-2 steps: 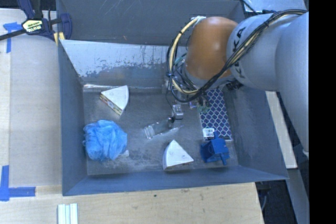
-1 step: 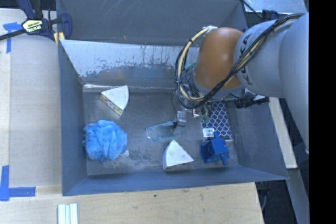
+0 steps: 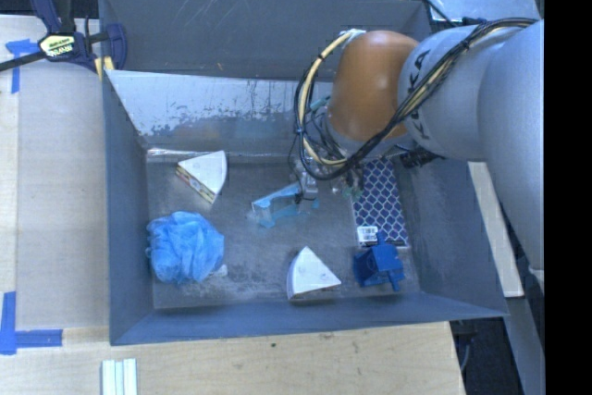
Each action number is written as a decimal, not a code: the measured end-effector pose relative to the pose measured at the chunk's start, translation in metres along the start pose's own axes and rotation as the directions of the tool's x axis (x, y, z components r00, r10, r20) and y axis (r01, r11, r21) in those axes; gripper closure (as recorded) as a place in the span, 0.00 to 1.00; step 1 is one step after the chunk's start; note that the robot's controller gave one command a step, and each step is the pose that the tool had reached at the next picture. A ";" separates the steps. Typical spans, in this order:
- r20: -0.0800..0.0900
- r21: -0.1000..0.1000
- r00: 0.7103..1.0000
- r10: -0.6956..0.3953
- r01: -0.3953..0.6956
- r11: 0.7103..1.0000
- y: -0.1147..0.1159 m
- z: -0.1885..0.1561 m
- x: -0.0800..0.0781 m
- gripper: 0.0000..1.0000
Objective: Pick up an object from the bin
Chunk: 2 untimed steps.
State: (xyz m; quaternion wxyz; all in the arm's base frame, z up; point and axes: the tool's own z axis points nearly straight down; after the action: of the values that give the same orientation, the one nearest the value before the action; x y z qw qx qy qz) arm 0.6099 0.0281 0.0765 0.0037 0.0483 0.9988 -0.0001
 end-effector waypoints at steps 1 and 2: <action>0.005 -0.001 1.000 0.000 0.000 1.000 0.000 0.000 -0.001 1.00; 0.000 0.000 1.000 0.001 -0.001 1.000 -0.002 -0.094 0.001 1.00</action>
Offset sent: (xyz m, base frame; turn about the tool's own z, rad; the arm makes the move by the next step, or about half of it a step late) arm -0.0016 -0.0017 0.1487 -0.0018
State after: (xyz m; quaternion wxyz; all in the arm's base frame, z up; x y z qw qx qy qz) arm 0.6080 0.0265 0.1702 0.0038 0.0486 0.9988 -0.0003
